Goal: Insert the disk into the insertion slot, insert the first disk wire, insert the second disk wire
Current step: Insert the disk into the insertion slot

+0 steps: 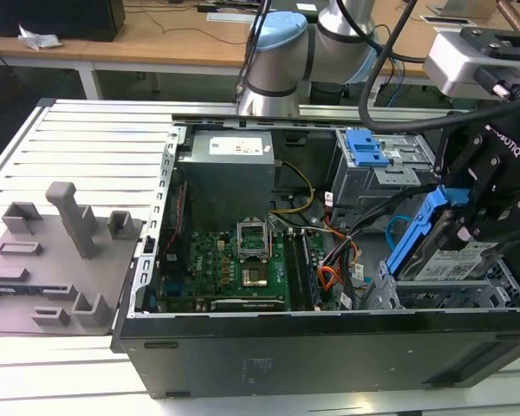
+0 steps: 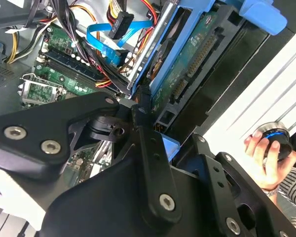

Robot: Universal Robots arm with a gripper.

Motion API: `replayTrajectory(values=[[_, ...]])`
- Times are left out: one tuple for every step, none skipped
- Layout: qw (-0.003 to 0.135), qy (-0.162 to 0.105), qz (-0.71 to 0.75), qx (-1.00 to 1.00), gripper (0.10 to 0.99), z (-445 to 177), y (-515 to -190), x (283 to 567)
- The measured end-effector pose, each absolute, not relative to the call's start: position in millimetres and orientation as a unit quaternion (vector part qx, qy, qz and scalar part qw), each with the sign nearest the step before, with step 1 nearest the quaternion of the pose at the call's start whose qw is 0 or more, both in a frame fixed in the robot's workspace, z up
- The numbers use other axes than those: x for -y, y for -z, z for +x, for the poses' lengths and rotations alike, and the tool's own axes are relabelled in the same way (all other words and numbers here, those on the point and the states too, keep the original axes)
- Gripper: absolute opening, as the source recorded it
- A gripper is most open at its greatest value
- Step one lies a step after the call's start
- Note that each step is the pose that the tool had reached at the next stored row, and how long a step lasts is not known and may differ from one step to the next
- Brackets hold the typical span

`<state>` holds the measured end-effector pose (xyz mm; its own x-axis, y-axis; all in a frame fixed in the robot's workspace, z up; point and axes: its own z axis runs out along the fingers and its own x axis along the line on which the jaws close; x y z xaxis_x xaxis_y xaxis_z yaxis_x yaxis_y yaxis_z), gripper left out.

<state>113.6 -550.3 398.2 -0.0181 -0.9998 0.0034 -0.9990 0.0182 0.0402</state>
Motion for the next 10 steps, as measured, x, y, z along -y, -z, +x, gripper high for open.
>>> replayTrajectory(values=[[0.015, 0.013, 0.7, 0.713, 0.365, 113.6, -398.2, 550.3], [0.015, 0.013, 0.7, 0.713, 0.373, 113.6, -398.2, 550.4], [0.015, 0.013, 0.701, 0.713, 0.373, 113.6, -398.2, 550.3], [0.015, 0.013, 0.7, 0.713, 0.431, 113.6, -398.1, 550.3], [0.015, 0.013, 0.7, 0.713, 0.494, 113.6, -398.0, 550.3], [0.015, 0.013, 0.701, 0.713, 0.561, 113.6, -398.1, 550.3], [0.015, 0.013, 0.7, 0.713, 0.561, 113.6, -398.1, 550.3], [0.015, 0.013, 0.701, 0.713, 0.561, 113.6, -398.1, 550.3], [0.015, 0.013, 0.701, 0.713, 0.561, 113.6, -398.1, 550.3], [0.015, 0.013, 0.7, 0.713, 0.545, 113.6, -398.1, 550.3]])
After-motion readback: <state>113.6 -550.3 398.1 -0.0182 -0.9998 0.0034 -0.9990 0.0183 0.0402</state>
